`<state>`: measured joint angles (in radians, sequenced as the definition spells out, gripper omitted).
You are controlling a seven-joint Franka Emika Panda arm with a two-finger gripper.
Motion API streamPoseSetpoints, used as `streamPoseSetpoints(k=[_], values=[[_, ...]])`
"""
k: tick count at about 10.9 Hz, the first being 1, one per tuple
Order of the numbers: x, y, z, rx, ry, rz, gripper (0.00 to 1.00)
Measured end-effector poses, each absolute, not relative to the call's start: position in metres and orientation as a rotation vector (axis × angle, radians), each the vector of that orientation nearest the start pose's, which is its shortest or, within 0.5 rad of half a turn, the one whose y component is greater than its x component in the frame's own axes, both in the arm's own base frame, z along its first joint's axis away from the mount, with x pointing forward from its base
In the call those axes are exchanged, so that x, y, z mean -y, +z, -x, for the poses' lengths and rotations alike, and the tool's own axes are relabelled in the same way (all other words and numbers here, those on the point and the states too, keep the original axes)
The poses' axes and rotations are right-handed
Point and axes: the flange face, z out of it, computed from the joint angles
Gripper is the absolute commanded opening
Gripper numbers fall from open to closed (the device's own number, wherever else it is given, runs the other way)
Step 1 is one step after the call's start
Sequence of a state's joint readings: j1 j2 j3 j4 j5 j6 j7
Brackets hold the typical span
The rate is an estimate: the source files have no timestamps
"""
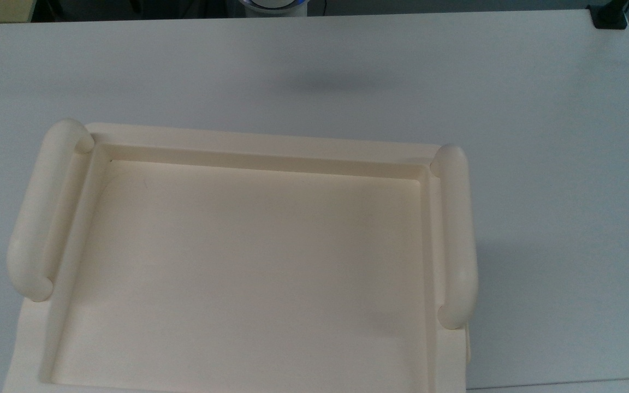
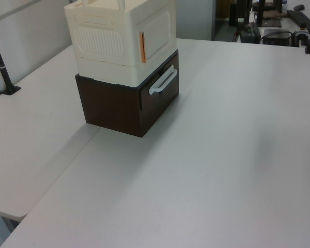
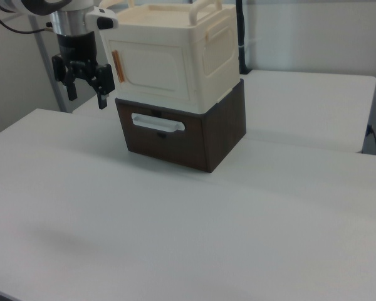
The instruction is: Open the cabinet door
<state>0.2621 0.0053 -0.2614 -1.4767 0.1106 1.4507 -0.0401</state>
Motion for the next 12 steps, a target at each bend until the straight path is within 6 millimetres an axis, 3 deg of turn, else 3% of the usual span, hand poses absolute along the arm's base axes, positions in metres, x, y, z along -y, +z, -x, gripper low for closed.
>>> streamPoseSetpoints(k=[1, 3, 5, 9, 12], values=[[-0.014, 0.656, -0.544, 0.080, 0.044, 3.031, 0.62], [-0.014, 0.656, -0.544, 0.087, 0.043, 3.031, 0.28], [-0.014, 0.656, -0.544, 0.093, 0.043, 3.031, 0.12], [-0.015, 0.653, -0.546, 0.096, 0.051, 3.032, 0.04], [-0.017, 0.643, -0.553, 0.099, 0.064, 3.037, 0.07]])
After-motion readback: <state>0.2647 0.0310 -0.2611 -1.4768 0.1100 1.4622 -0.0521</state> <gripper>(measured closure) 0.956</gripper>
